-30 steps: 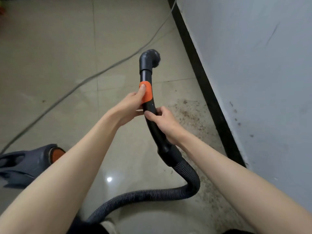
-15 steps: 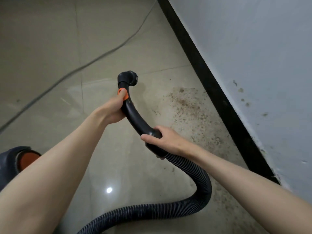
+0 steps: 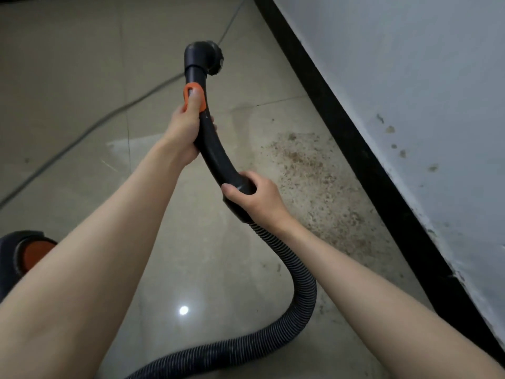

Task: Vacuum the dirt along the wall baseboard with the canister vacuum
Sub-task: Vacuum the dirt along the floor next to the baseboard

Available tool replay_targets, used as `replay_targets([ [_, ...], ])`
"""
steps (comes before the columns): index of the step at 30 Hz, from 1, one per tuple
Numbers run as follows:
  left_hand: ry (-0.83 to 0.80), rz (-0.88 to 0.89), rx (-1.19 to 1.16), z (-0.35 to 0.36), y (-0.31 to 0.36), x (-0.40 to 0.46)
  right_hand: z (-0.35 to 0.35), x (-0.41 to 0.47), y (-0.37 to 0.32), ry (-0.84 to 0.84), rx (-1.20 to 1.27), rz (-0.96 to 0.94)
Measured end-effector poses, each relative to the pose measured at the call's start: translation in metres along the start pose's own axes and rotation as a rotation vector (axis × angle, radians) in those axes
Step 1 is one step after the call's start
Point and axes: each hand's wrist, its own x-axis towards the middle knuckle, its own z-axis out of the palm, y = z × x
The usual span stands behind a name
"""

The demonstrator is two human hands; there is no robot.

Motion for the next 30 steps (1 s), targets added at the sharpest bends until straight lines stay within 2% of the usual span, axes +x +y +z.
replay_targets([
  [4, 0.003, -0.015, 0.076, -0.002, -0.007, -0.004, 0.024, -0.003, 0.01, 0.027, 0.055, 0.004],
  [10, 0.07, -0.065, 0.106, -0.029, -0.031, -0.041, 0.044, -0.048, 0.016, -0.025, 0.125, 0.093],
  [15, 0.069, -0.055, 0.218, -0.044, -0.039, -0.05, 0.076, -0.073, 0.014, -0.023, 0.34, 0.124],
  [18, 0.056, -0.066, 0.25, -0.051, -0.053, -0.05, 0.092, -0.082, 0.021, -0.096, 0.425, 0.161],
  [22, 0.034, -0.211, 0.132, -0.072, -0.089, -0.06, 0.082, -0.097, 0.042, -0.199, 0.117, 0.136],
  [27, -0.046, -0.49, 0.054, -0.087, -0.117, -0.078, 0.054, -0.111, 0.057, -0.306, -0.119, 0.158],
  [29, -0.011, -0.495, 0.079, -0.076, -0.12, -0.081, 0.048, -0.112, 0.055, -0.338, -0.168, 0.162],
  [30, 0.058, -0.464, 0.111, -0.069, -0.121, -0.082, 0.046, -0.111, 0.053, -0.341, -0.175, 0.164],
])
